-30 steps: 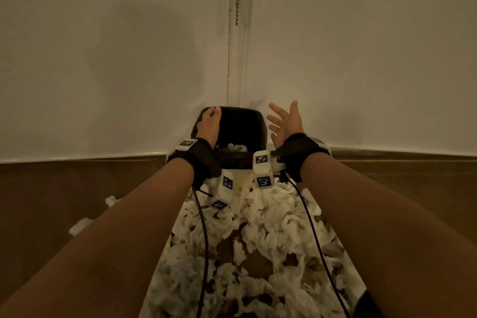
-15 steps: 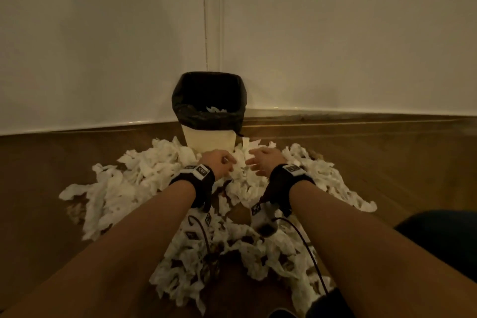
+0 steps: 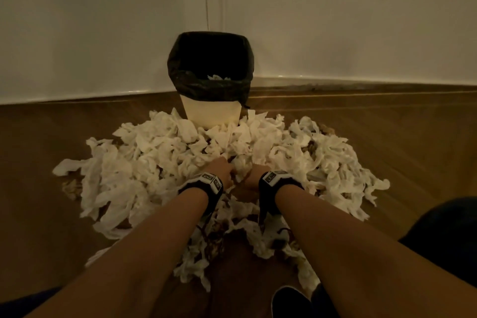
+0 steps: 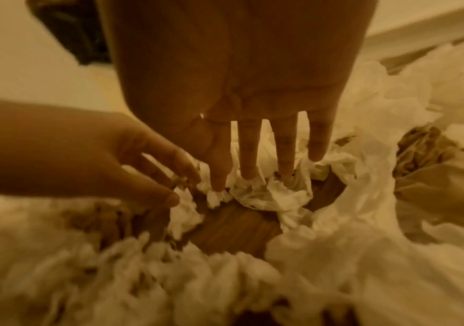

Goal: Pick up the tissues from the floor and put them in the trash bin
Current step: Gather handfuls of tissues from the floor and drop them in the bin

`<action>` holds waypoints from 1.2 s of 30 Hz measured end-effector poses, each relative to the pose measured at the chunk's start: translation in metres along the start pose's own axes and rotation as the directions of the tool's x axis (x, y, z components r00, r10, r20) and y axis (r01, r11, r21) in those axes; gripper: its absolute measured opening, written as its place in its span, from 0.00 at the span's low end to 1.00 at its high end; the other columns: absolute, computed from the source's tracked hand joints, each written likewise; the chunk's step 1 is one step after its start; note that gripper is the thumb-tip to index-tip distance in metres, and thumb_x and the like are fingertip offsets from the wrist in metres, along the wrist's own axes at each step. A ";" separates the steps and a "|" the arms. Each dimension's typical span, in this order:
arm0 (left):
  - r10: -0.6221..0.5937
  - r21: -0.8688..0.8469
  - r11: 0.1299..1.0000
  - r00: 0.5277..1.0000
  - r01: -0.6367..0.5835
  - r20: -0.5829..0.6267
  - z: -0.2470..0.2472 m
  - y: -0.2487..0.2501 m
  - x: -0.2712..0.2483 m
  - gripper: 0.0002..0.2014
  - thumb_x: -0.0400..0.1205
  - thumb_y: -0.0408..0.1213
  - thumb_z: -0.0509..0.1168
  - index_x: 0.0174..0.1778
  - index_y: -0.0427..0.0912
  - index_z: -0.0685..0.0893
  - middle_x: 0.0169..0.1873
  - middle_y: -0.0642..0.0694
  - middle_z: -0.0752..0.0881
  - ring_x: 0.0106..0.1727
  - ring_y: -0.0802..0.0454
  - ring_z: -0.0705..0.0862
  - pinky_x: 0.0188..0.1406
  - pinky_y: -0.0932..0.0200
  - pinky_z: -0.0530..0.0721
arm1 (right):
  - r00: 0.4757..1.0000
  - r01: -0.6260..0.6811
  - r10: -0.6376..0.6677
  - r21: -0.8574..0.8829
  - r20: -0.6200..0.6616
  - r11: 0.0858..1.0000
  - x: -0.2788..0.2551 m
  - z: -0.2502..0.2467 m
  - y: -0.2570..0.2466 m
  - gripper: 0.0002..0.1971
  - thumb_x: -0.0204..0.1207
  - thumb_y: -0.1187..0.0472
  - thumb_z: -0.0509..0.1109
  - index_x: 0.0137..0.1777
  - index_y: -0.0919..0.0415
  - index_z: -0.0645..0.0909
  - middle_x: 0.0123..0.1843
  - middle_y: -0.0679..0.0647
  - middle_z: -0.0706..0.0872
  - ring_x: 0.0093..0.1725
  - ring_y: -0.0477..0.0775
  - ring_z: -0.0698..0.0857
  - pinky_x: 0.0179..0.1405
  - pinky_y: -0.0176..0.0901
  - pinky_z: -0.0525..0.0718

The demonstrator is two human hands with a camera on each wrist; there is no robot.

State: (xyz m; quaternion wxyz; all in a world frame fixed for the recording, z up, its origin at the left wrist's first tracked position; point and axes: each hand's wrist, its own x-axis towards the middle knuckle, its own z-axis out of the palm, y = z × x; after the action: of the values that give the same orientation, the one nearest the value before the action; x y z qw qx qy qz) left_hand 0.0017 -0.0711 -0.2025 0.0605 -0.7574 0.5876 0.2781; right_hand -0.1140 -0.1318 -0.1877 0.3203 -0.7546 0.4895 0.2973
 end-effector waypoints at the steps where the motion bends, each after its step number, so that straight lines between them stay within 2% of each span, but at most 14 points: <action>1: -0.007 0.054 0.999 1.000 0.006 0.006 0.004 0.001 0.004 0.16 0.81 0.41 0.64 0.64 0.43 0.79 0.62 0.40 0.76 0.60 0.41 0.78 0.62 0.52 0.77 | 1.000 0.019 -0.018 -0.009 0.011 1.000 0.001 0.003 -0.001 0.23 0.74 0.44 0.67 0.66 0.54 0.77 0.57 0.57 0.81 0.56 0.61 0.82 0.49 0.49 0.82; 2: -0.024 0.068 0.997 0.999 0.023 0.024 0.008 0.002 0.006 0.14 0.80 0.43 0.64 0.60 0.42 0.81 0.57 0.42 0.78 0.54 0.42 0.80 0.60 0.51 0.80 | 0.999 0.027 -0.027 -0.017 0.019 0.999 0.000 0.006 -0.002 0.22 0.73 0.42 0.67 0.61 0.54 0.78 0.52 0.56 0.81 0.50 0.60 0.82 0.42 0.47 0.81; 4: -0.022 0.118 0.993 1.000 0.020 0.015 0.018 0.005 0.011 0.16 0.81 0.46 0.61 0.59 0.40 0.80 0.52 0.41 0.80 0.48 0.43 0.82 0.57 0.47 0.82 | 0.999 0.025 -0.022 -0.077 0.041 0.997 0.003 0.016 -0.002 0.27 0.72 0.40 0.66 0.66 0.55 0.75 0.56 0.60 0.82 0.48 0.60 0.80 0.45 0.51 0.83; 6: -0.020 0.133 0.991 0.998 0.012 0.056 0.026 0.006 0.015 0.18 0.83 0.42 0.59 0.68 0.40 0.75 0.64 0.38 0.74 0.62 0.40 0.77 0.62 0.47 0.78 | 0.998 0.021 -0.014 -0.121 0.058 0.992 0.009 0.027 0.000 0.31 0.74 0.42 0.67 0.74 0.53 0.68 0.69 0.61 0.77 0.59 0.64 0.80 0.59 0.60 0.82; 7: -0.045 0.106 0.994 0.997 0.038 0.064 0.028 0.006 0.015 0.18 0.83 0.39 0.58 0.69 0.39 0.74 0.67 0.37 0.72 0.66 0.38 0.75 0.65 0.47 0.76 | 0.998 0.029 -0.023 -0.117 0.058 0.993 0.010 0.032 0.000 0.32 0.75 0.44 0.67 0.77 0.54 0.65 0.74 0.60 0.73 0.66 0.66 0.77 0.65 0.60 0.79; 11: -0.123 -0.039 0.991 0.988 0.127 0.097 0.021 0.006 0.010 0.13 0.85 0.36 0.55 0.61 0.38 0.80 0.60 0.37 0.78 0.60 0.41 0.78 0.57 0.53 0.75 | 0.999 0.043 -0.041 0.122 -0.020 0.992 0.011 0.045 -0.002 0.25 0.81 0.60 0.64 0.77 0.61 0.67 0.77 0.62 0.69 0.75 0.62 0.70 0.69 0.46 0.69; 14: -0.084 -0.002 0.996 0.994 0.085 0.074 0.015 0.001 0.010 0.13 0.85 0.38 0.55 0.58 0.40 0.83 0.58 0.40 0.82 0.56 0.43 0.82 0.51 0.56 0.76 | 0.997 0.068 -0.063 0.115 -0.046 0.991 0.010 0.053 -0.006 0.31 0.82 0.51 0.61 0.82 0.58 0.56 0.82 0.61 0.58 0.80 0.64 0.62 0.76 0.54 0.64; 16: -0.068 0.024 0.997 0.997 0.067 0.037 0.012 -0.002 0.009 0.15 0.86 0.40 0.54 0.59 0.42 0.83 0.61 0.41 0.82 0.58 0.43 0.82 0.55 0.54 0.77 | 0.997 0.059 -0.051 0.133 -0.062 0.989 0.011 0.054 -0.012 0.35 0.81 0.42 0.56 0.84 0.51 0.47 0.85 0.57 0.51 0.81 0.65 0.58 0.78 0.59 0.63; 18: -0.056 0.016 0.998 0.998 0.056 0.002 0.011 -0.004 0.006 0.15 0.87 0.39 0.53 0.61 0.43 0.82 0.63 0.41 0.81 0.60 0.43 0.81 0.60 0.52 0.77 | 0.997 0.046 -0.039 0.115 -0.062 0.992 0.012 0.057 -0.016 0.37 0.80 0.41 0.57 0.84 0.50 0.45 0.85 0.56 0.50 0.81 0.65 0.58 0.78 0.60 0.64; 21: -0.058 -0.009 0.998 0.997 0.057 -0.046 0.007 -0.007 0.000 0.14 0.86 0.35 0.53 0.63 0.44 0.80 0.63 0.41 0.81 0.59 0.43 0.81 0.57 0.54 0.77 | 1.000 0.022 -0.022 0.014 0.000 1.000 0.013 0.059 -0.012 0.33 0.83 0.48 0.57 0.83 0.54 0.48 0.84 0.54 0.49 0.81 0.64 0.55 0.77 0.57 0.60; 24: -0.062 -0.084 0.995 0.996 0.057 -0.063 0.003 -0.010 -0.004 0.16 0.86 0.31 0.54 0.67 0.48 0.78 0.65 0.42 0.81 0.61 0.44 0.80 0.57 0.55 0.78 | 0.994 0.073 -0.072 0.008 -0.077 0.997 0.010 0.049 -0.010 0.27 0.83 0.55 0.60 0.79 0.62 0.62 0.80 0.62 0.64 0.77 0.64 0.67 0.71 0.52 0.69; 28: -0.071 -0.059 0.996 0.994 0.066 -0.089 -0.012 -0.006 -0.011 0.15 0.85 0.33 0.57 0.67 0.45 0.78 0.66 0.41 0.79 0.64 0.43 0.79 0.60 0.54 0.77 | 0.998 -0.066 0.067 -0.129 0.001 0.989 0.003 0.027 0.001 0.37 0.76 0.44 0.67 0.81 0.52 0.57 0.80 0.59 0.62 0.74 0.67 0.70 0.59 0.57 0.79; 32: -0.094 -0.084 0.993 0.987 0.083 -0.132 -0.039 -0.001 -0.029 0.14 0.84 0.35 0.59 0.65 0.44 0.80 0.65 0.41 0.81 0.64 0.43 0.79 0.62 0.52 0.79 | 0.994 0.006 -0.011 -0.049 -0.106 0.999 -0.014 -0.003 0.008 0.35 0.71 0.42 0.72 0.75 0.58 0.70 0.75 0.60 0.73 0.70 0.67 0.75 0.66 0.62 0.78; 36: -0.106 -0.101 0.991 0.972 0.087 -0.209 -0.083 0.006 -0.053 0.15 0.85 0.34 0.57 0.66 0.41 0.80 0.65 0.40 0.80 0.65 0.41 0.78 0.62 0.52 0.77 | 0.948 0.156 -0.118 0.107 -0.297 0.982 -0.050 -0.050 0.001 0.16 0.70 0.47 0.75 0.51 0.57 0.87 0.54 0.57 0.89 0.50 0.57 0.86 0.48 0.44 0.83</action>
State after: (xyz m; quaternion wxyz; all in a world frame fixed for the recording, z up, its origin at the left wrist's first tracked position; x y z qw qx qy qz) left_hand 0.0169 -0.0619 -0.1052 -0.0242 -0.8127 0.5398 0.2180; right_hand -0.1252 -0.1429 -0.1187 0.3134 -0.7999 0.4954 0.1284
